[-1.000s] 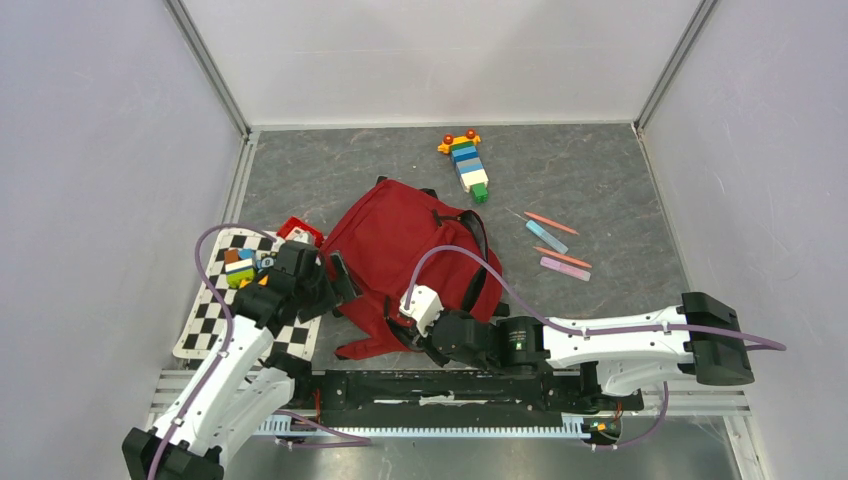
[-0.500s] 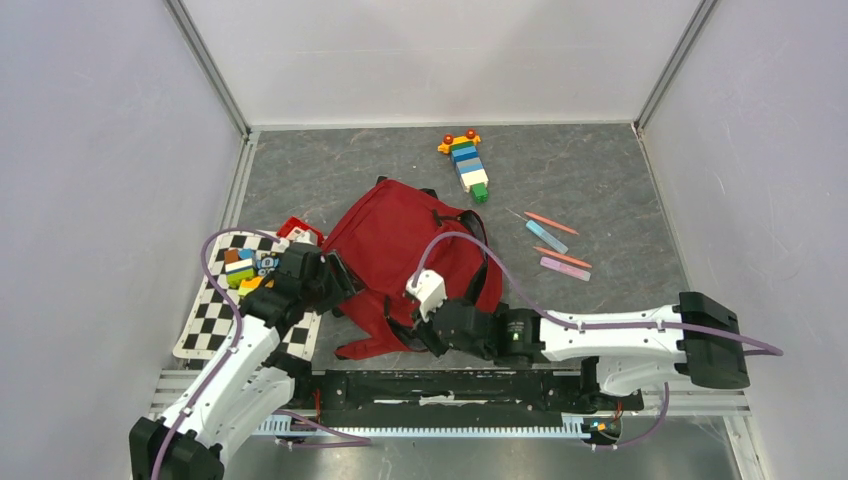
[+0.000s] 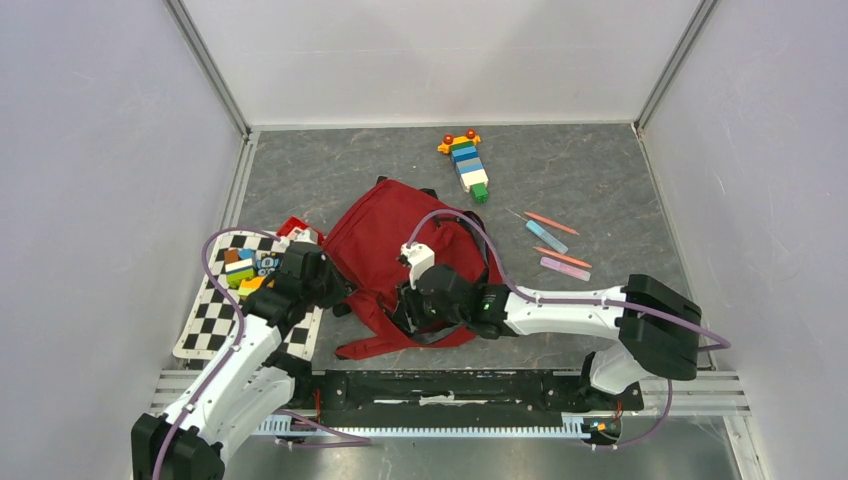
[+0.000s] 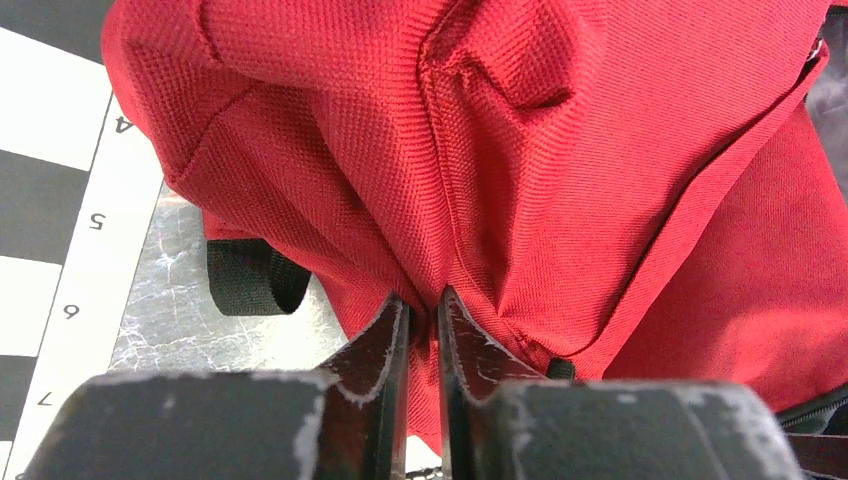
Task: Pack the student bag
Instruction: Zip the student bag at the center of the board.
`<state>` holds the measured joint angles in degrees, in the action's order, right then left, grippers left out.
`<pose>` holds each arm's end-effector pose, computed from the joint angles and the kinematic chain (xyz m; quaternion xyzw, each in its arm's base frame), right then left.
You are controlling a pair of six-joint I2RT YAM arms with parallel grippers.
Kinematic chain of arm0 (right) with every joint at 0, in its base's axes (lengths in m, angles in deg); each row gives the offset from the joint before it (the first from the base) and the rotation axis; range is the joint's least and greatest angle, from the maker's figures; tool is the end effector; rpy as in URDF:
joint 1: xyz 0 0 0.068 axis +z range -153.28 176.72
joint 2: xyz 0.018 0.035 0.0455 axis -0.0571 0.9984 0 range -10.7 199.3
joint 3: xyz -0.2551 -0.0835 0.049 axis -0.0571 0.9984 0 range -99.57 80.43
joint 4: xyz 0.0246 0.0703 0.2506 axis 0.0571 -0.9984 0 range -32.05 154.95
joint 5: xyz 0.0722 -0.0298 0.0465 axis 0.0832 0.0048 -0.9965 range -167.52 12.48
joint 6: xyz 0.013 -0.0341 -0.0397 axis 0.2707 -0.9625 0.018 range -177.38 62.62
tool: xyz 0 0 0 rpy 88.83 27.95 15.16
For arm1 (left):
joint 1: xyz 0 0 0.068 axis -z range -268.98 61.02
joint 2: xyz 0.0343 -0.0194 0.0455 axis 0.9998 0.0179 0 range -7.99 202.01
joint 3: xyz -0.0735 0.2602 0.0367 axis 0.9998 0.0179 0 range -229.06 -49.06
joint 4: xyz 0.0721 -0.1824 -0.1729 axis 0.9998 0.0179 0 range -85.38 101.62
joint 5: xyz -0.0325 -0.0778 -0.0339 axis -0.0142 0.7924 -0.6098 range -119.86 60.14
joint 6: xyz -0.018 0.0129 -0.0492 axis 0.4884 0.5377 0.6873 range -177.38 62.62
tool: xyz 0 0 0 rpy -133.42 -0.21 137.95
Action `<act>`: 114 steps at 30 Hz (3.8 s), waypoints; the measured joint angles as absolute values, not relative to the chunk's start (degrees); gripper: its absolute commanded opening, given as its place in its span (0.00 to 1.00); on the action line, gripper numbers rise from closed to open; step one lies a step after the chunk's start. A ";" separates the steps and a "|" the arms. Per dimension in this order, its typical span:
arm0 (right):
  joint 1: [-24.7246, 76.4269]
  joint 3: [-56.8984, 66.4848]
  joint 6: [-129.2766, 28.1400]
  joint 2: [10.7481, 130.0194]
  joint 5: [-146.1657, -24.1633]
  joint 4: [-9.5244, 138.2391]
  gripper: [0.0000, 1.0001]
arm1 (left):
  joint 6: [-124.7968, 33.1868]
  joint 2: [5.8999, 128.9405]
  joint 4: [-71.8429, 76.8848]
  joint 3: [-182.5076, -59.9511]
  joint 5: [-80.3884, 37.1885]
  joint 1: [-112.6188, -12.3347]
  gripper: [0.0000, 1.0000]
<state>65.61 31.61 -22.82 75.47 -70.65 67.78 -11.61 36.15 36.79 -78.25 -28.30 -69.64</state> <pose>0.1205 0.3003 0.2140 -0.2340 0.8524 0.3319 0.3295 0.1482 -0.0530 0.2119 -0.2080 0.9072 -0.2074 0.3013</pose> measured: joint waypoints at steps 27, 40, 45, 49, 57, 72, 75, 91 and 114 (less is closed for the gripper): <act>65.61 19.13 -25.48 87.60 -72.25 69.82 0.29 | -11.63 36.18 36.15 -78.14 -28.17 -69.64 0.02; 65.61 16.77 -30.23 90.03 -71.81 68.50 0.00 | -11.85 36.42 36.20 -78.21 -28.28 -69.62 0.02; 65.61 21.64 -31.84 85.64 -74.21 70.43 0.00 | -13.55 40.18 36.28 -80.09 -28.25 -69.64 0.02; 65.43 27.13 -32.72 80.24 -76.79 71.96 0.00 | -15.56 46.03 36.04 -83.80 -28.08 -69.77 0.02; 64.97 36.00 -33.22 73.24 -81.01 75.54 0.00 | -21.03 55.65 35.96 -90.18 -27.27 -71.55 0.02; 68.97 42.91 -27.89 68.04 -84.07 80.88 0.00 | -29.66 72.61 36.26 -104.39 -27.80 -75.89 0.04; 69.78 42.89 -27.17 68.65 -83.06 83.02 0.00 | -30.38 73.66 36.48 -105.42 -27.71 -75.89 0.32; 71.46 40.68 -27.27 73.09 -83.13 80.85 0.00 | -26.53 46.67 37.71 -93.03 -24.76 -76.00 0.89; 71.64 40.64 -27.25 73.68 -83.06 81.55 0.00 | -9.99 42.49 31.89 -79.47 -28.87 -55.94 0.34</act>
